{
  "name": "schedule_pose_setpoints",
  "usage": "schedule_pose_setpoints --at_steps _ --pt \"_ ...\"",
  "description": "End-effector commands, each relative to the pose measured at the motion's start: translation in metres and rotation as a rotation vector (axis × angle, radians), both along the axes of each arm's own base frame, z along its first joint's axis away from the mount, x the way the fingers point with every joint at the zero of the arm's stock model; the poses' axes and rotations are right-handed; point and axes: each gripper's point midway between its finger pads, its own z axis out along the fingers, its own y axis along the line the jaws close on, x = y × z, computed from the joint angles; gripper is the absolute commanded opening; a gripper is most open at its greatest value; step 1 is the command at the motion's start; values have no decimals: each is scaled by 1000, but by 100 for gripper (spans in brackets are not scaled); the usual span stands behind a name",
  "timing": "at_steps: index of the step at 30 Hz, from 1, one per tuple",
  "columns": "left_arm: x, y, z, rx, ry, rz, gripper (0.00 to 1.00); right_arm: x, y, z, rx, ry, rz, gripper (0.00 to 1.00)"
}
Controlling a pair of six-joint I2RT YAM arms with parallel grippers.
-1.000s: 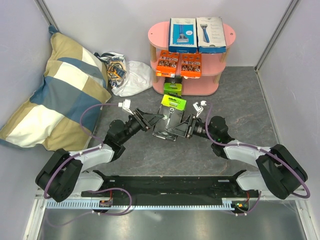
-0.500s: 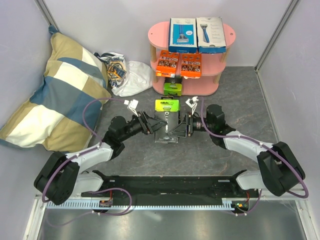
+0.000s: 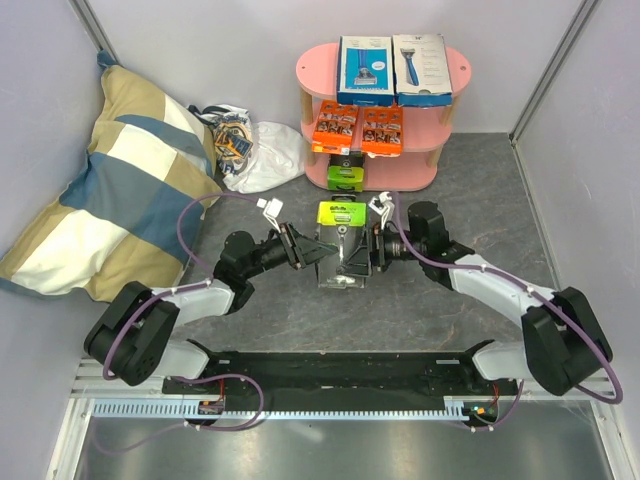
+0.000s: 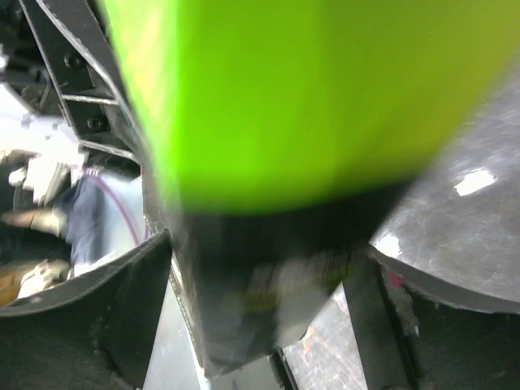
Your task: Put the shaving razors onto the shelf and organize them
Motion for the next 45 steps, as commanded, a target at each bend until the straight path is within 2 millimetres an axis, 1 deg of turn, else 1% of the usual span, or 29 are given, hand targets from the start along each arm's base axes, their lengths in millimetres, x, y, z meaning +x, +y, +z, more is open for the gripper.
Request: schedule_pose_setpoints --at_steps 1,2,3,5,6,8,9,10,11,12,13,14,18,19,22,24,28,29,31,32,33,34,36,37,41,42,43,44,45 --pt "17 11 76 -238 -99 96 2 29 -10 15 17 -133 -231 91" --pt "23 13 77 -253 -93 120 2 31 -14 16 49 -120 -287 95" --pt "26 16 80 -265 -97 129 2 30 -15 25 84 -142 -303 98" --pt "31 21 92 -324 -101 145 2 30 -18 29 135 -144 -341 98" --pt "37 22 89 -334 -88 153 2 29 -19 33 159 -153 -347 98" --pt "37 24 103 -404 -99 128 2 27 -20 32 187 -163 -364 98" --pt "43 23 96 -413 -79 127 2 27 -21 34 208 -147 -377 98" --pt "44 23 98 -447 -56 110 2 27 -21 35 225 -142 -382 98" --pt "40 23 110 -489 -99 80 2 25 -21 40 262 -160 -383 98" --pt "46 19 99 -488 -46 67 2 24 -21 41 285 -141 -388 98" --pt "48 16 103 -491 -56 54 2 24 -21 51 326 -164 -388 98" --pt "48 14 101 -482 -59 46 2 23 -22 48 332 -157 -395 98" --pt "49 19 99 -478 -72 80 2 25 -21 51 353 -157 -401 98" --pt "48 19 100 -477 -78 78 2 25 -22 56 376 -164 -406 97" --pt "48 19 99 -476 -74 78 2 26 -20 56 389 -149 -402 95" --pt "46 17 101 -471 -87 63 2 29 -20 55 400 -133 -411 94" --pt "42 16 105 -468 -110 45 2 31 -19 62 439 -128 -415 90" --pt "42 16 106 -468 -112 47 2 32 -18 63 447 -116 -409 83" --pt "41 16 106 -466 -115 43 2 32 -16 68 467 -119 -399 78" --pt "42 15 105 -464 -114 41 2 33 -15 67 472 -99 -399 73" --pt "42 14 105 -464 -115 39 2 33 -14 67 476 -95 -397 70" --pt "41 14 105 -462 -115 35 2 34 -14 65 476 -87 -398 65" --pt "40 13 104 -457 -120 33 2 35 -13 65 483 -77 -400 59" --pt "39 13 104 -454 -123 30 2 35 -13 63 480 -72 -402 54" --pt "38 12 100 -440 -132 29 3 38 -14 60 478 -57 -422 40" --pt "38 12 99 -436 -131 31 11 39 -15 59 479 -54 -431 37" --pt "37 12 98 -434 -135 29 16 40 -15 57 474 -50 -436 32" --pt "37 12 97 -427 -140 34 23 40 -16 56 473 -49 -439 29" --pt "36 12 94 -420 -138 29 38 41 -16 55 472 -46 -444 28"
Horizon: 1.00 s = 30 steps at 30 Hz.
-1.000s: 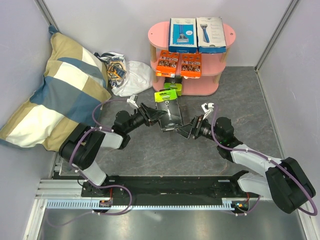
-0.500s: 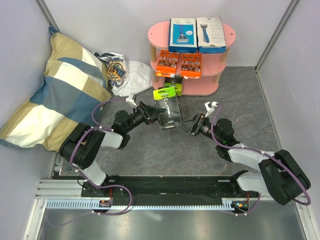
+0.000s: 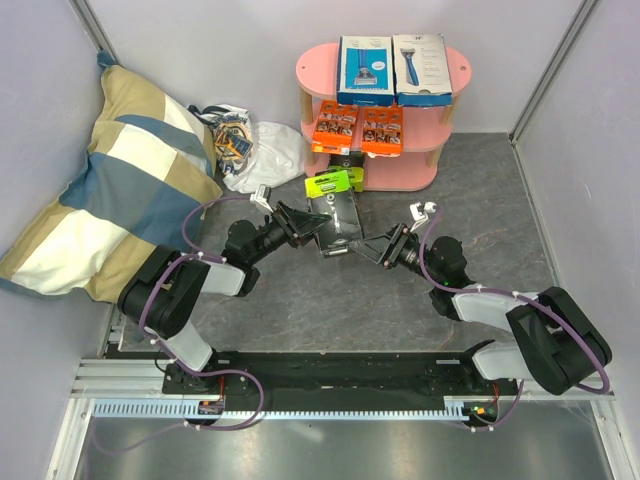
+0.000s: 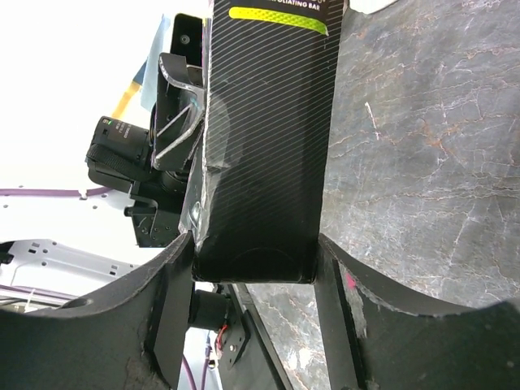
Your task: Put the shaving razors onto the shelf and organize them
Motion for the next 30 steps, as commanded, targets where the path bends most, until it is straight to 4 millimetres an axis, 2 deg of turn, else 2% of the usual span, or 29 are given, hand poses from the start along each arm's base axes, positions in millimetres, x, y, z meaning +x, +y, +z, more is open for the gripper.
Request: schedule_pose_setpoints --at_steps 1,2,6,9,12,13,15,16,17,18,19,21,22,25,30 --pt "-38 2 93 -156 -450 -57 41 -1 4 31 79 -100 13 24" --pt "-38 3 92 -149 -453 -54 46 0 3 29 78 -96 9 22" --pt "-37 4 78 -113 -441 -42 94 -1 -3 25 76 -88 -2 15" --pt "-34 3 66 -70 -423 -35 100 -1 -8 23 74 -84 -14 10" --pt "-29 6 56 -9 -421 -12 100 0 -15 20 75 -73 -32 7" --pt "-24 7 44 31 -377 -2 100 0 -17 23 78 -81 -36 6" --pt "-19 12 41 92 -394 35 100 2 -24 21 74 -70 -53 5" --pt "-13 16 25 162 -358 52 100 4 -30 20 72 -68 -69 4" --pt "-10 19 20 197 -345 65 100 4 -32 20 72 -72 -72 4" --pt "-7 25 28 216 -357 100 100 4 -36 19 70 -64 -81 3" --pt "-3 30 11 288 -317 114 100 8 -44 19 68 -62 -104 3" --pt "1 39 18 324 -329 151 100 9 -49 16 55 -48 -108 2" --pt "2 43 12 362 -316 158 100 12 -55 15 50 -47 -122 2" --pt "5 54 19 390 -336 194 100 9 -61 15 46 -55 -124 1" --pt "5 63 21 444 -338 221 100 7 -76 5 16 -36 -165 1"
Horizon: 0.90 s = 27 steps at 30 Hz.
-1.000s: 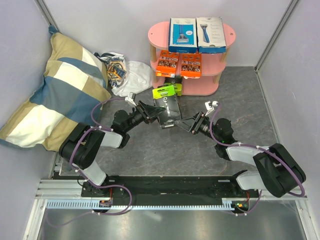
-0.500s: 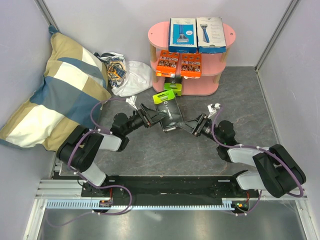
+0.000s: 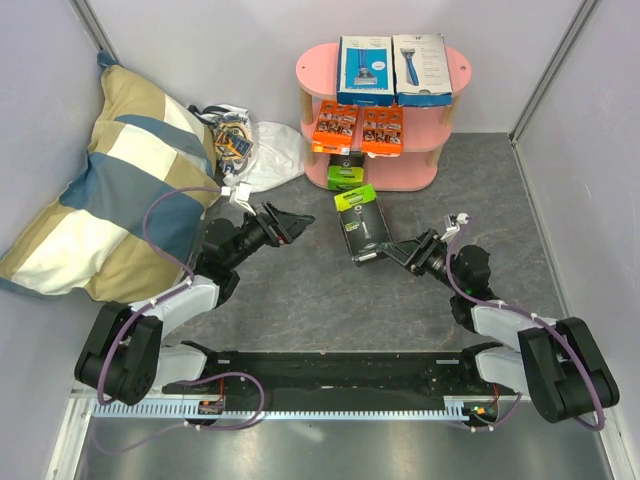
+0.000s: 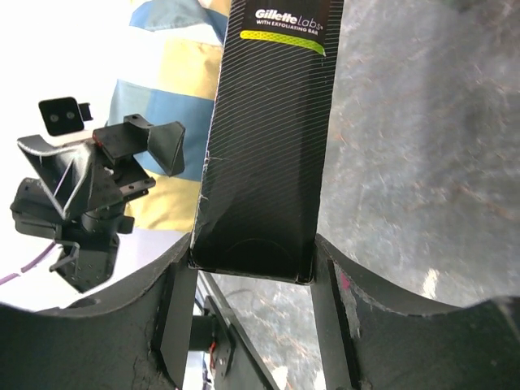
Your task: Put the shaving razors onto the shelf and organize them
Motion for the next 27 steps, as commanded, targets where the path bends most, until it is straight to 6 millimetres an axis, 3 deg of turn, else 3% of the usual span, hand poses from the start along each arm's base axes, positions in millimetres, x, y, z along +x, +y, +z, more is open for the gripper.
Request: schedule_pose_setpoints --at_steps 1,7,15,27 --pt "9 12 1 105 -44 58 100 -1 -13 33 -4 -166 -9 1" --pt "9 20 -2 102 -32 68 100 14 -49 28 -20 -138 -102 0" --pt "9 23 -7 104 -20 66 100 42 -89 40 -10 -157 -196 0" --pt "10 23 -20 105 5 54 100 75 -115 48 16 -183 -263 0"
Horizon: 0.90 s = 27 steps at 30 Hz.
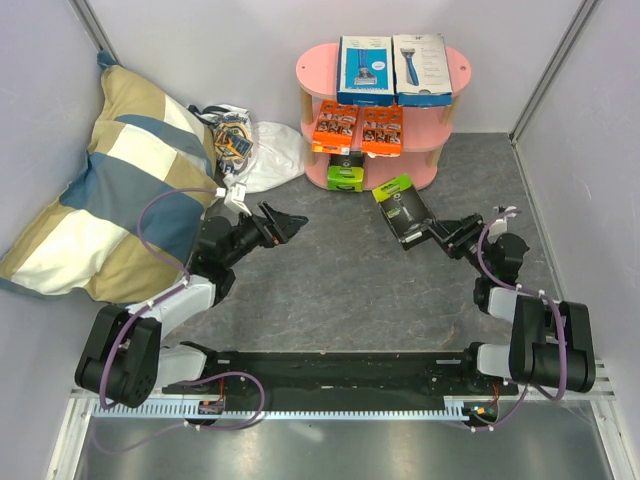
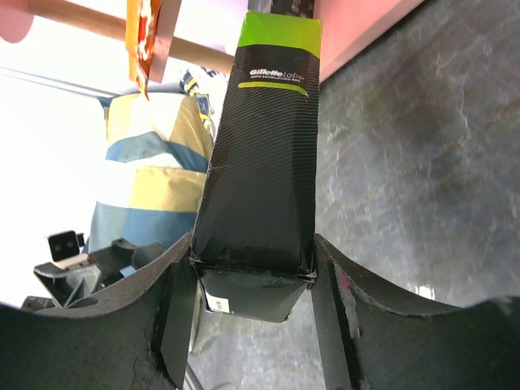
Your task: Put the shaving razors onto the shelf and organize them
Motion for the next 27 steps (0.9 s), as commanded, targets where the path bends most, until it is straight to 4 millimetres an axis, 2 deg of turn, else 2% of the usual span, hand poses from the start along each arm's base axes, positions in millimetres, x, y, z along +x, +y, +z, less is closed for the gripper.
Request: schedule_pose_setpoints --at_steps 1,5,7,10,12,19,23,24,26,27 --pt "2 1 -2 20 -40 -14 100 23 -3 58 -7 -230 17 0" --pt "2 0 -2 19 -42 -20 100 47 -10 58 17 -232 2 0" --pt "2 0 -2 20 -43 -23 100 55 -12 67 35 -271 0 0" --pt "2 0 -4 23 -39 -25 100 77 -16 68 98 -280 0 0" --pt "2 1 -5 25 -38 -25 100 87 -19 63 135 -262 -6 0" --pt "1 0 -8 23 -35 -33 100 131 -31 30 219 -239 -43 0" --pt "2 0 -10 22 -32 -33 100 154 -19 19 213 -214 -27 0" --pt "3 0 -9 22 -34 -31 100 160 -10 11 210 -178 -25 0" --pt "3 -1 -10 17 -34 -31 100 170 -1 11 174 -188 -21 0" --pt "2 -1 -10 15 -33 -31 100 174 1 2 167 -151 -29 0"
